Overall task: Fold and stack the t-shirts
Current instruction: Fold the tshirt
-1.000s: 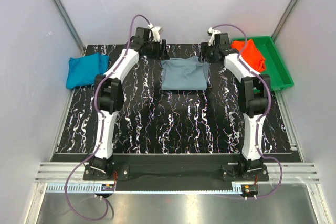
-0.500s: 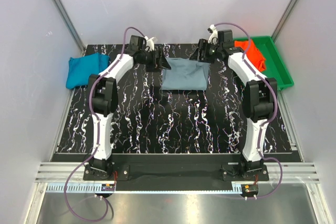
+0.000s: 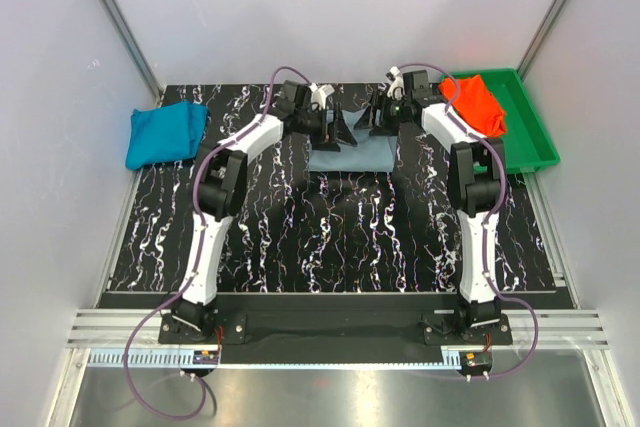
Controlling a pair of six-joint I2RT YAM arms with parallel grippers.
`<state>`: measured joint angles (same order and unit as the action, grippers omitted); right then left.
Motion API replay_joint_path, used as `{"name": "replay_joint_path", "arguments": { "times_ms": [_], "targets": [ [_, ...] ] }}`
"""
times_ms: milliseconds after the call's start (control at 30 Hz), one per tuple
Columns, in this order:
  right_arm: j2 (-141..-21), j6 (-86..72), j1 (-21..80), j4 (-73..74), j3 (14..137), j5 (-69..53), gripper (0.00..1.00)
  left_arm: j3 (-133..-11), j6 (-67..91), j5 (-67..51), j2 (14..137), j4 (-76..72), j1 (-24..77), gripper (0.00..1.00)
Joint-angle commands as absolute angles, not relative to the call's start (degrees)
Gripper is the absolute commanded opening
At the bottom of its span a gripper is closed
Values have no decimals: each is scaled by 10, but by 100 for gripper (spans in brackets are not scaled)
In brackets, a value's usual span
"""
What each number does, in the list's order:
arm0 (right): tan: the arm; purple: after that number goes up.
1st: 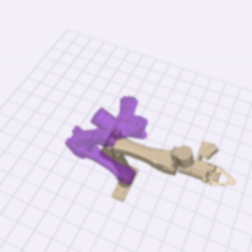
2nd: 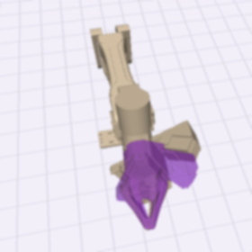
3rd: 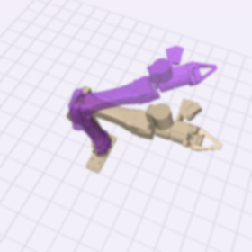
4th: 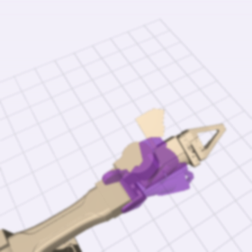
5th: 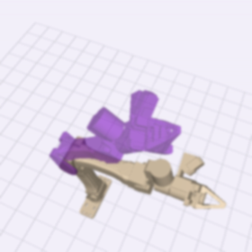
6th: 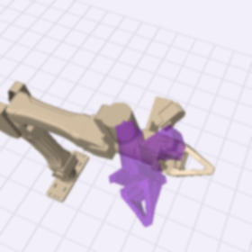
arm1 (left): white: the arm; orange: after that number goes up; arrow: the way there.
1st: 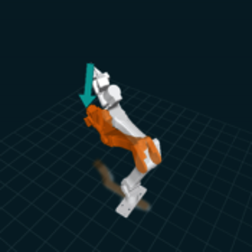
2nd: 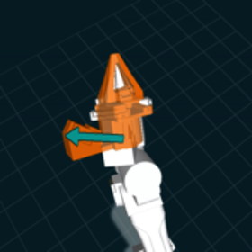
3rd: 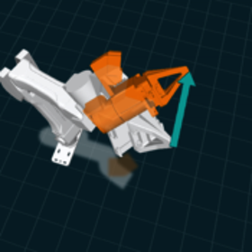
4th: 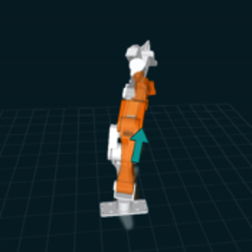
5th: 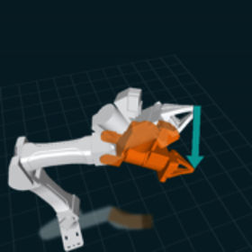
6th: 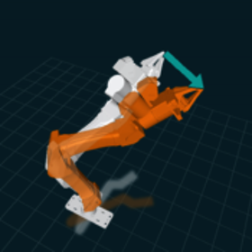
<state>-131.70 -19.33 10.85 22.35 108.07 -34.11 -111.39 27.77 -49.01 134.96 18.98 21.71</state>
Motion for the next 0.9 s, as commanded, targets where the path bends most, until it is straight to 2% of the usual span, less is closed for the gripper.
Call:
{"name": "replay_joint_path", "arguments": {
  "times_ms": [0,400,733,867],
  "targets": [
    [-1342,-202,105,211,1139,-353,70,-1134,301,-485,1378,168,219,91],
    [-1504,-216,91,232,1349,-315,72,-1145,323,-446,1418,175,233,90],
    [-1466,-141,85,258,1317,-267,72,-1193,244,-407,1388,214,235,93],
    [-1427,-109,86,253,1331,-254,73,-1208,208,-389,1327,246,235,95]
  ]
}}
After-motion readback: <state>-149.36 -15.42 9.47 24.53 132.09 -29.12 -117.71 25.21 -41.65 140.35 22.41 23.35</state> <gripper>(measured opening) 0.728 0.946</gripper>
